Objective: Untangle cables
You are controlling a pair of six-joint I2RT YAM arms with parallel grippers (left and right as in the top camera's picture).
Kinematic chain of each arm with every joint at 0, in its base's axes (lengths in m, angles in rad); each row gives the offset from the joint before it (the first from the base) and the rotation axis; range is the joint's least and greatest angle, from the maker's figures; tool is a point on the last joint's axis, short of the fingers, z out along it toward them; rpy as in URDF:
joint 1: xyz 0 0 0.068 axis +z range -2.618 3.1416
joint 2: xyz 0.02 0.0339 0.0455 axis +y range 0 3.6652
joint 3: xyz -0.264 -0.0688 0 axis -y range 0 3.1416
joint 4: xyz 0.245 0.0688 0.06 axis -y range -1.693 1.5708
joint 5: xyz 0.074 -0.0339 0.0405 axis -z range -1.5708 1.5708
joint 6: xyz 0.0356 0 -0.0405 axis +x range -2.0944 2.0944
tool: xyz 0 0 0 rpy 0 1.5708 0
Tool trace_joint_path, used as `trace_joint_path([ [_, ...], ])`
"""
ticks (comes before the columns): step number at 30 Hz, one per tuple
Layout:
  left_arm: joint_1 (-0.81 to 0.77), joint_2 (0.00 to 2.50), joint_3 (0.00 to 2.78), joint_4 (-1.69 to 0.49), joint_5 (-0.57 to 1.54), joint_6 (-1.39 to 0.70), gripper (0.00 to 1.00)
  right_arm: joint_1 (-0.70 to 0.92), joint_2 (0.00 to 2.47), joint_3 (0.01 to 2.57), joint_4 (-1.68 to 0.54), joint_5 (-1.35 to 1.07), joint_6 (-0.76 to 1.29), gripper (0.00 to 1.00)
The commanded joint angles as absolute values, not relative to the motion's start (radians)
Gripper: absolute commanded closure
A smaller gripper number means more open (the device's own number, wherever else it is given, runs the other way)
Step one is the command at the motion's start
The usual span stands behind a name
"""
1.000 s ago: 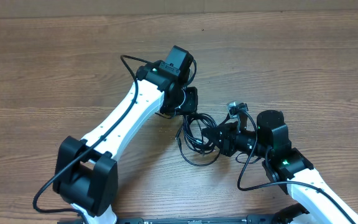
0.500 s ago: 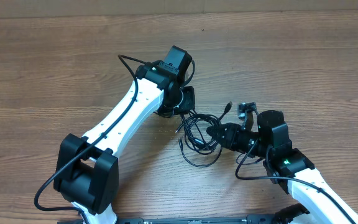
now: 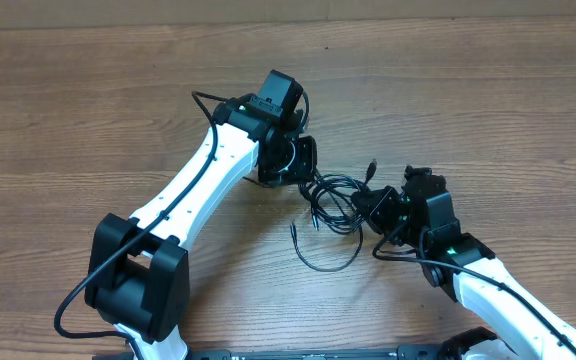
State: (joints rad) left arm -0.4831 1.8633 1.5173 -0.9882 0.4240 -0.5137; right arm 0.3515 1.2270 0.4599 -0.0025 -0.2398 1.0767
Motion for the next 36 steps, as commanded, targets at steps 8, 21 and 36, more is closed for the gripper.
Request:
trace_joint_path([
  [8, -0.389, 1.83, 1.54, -1.06, 0.423, -0.394, 0.96, 0.251, 1.237, 0.458, 0.001, -0.067, 1.067, 0.96],
  [21, -0.329, 1.831, 1.54, -1.078, 0.117, -0.633, 0.96, 0.251, 1.237, 0.458, -0.025, -0.294, 0.881, 0.89],
  [36, -0.249, 1.831, 1.54, -1.065, 0.245, -0.725, 0.96, 0.252, 1.237, 0.458, -0.187, -0.336, 0.881, 0.85],
])
